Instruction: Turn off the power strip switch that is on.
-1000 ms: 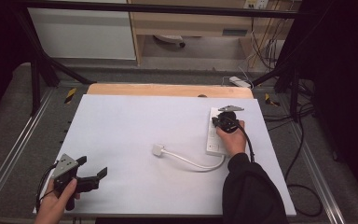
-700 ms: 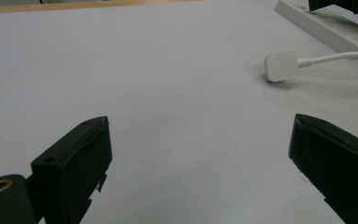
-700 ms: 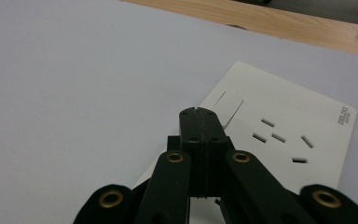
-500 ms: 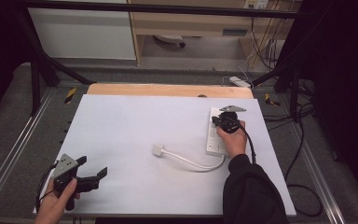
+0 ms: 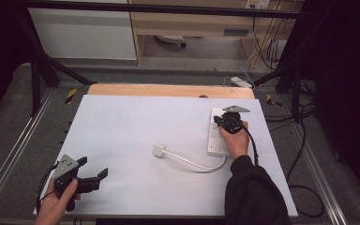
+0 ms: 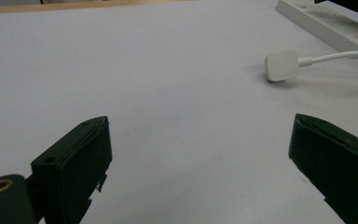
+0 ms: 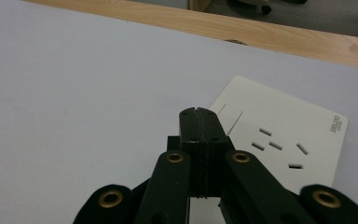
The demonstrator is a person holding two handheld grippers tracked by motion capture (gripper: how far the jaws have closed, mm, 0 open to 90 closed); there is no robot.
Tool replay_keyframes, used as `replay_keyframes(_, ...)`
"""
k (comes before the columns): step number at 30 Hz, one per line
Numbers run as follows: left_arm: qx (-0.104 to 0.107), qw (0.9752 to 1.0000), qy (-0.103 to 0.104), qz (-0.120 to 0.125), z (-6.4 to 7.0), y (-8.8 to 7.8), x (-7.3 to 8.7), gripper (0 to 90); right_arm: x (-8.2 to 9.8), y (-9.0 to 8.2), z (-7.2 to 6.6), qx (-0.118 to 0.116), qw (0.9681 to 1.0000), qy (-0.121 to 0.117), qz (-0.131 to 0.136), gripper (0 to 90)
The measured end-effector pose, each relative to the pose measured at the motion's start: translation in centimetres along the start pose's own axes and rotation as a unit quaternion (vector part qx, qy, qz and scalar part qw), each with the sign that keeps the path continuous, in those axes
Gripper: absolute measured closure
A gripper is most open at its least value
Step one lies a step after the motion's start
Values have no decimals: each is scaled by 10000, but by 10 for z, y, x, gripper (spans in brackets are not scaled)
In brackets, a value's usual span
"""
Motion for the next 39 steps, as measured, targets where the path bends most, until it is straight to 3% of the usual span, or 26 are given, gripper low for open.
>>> replay_keyframes(11, -11, 10000, -4, -12, 0, 0, 0, 58, -6, -6, -2, -79, 9997, 137, 186, 855)
replay_keyframes(20, -4, 10000, 9, -43, 0, 0, 1, 58, -9, -12, -4, -175, 9991, 274, 278, 704)
replay_keyframes(21, -6, 10000, 9, -44, 0, 0, 1, 58, -10, -14, -3, -187, 9988, 325, 300, 647)
replay_keyframes(24, -4, 10000, 11, -47, 0, 1, 1, 58, -12, -16, -4, -220, 9985, 368, 325, 604)
replay_keyframes(39, -3, 10000, 25, -68, 1, 1, 2, 59, -19, -30, -7, -257, 9975, 535, 375, 148)
Point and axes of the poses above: each handheld gripper's, and its own axes: y roughly forward along the jaws, x roughly out of its underside, z roughly to its right, the point moved 9 cm from there along y, roughly forward along the jaws, and after that the axes turned 1 degree about x, right-handed, at the moved point
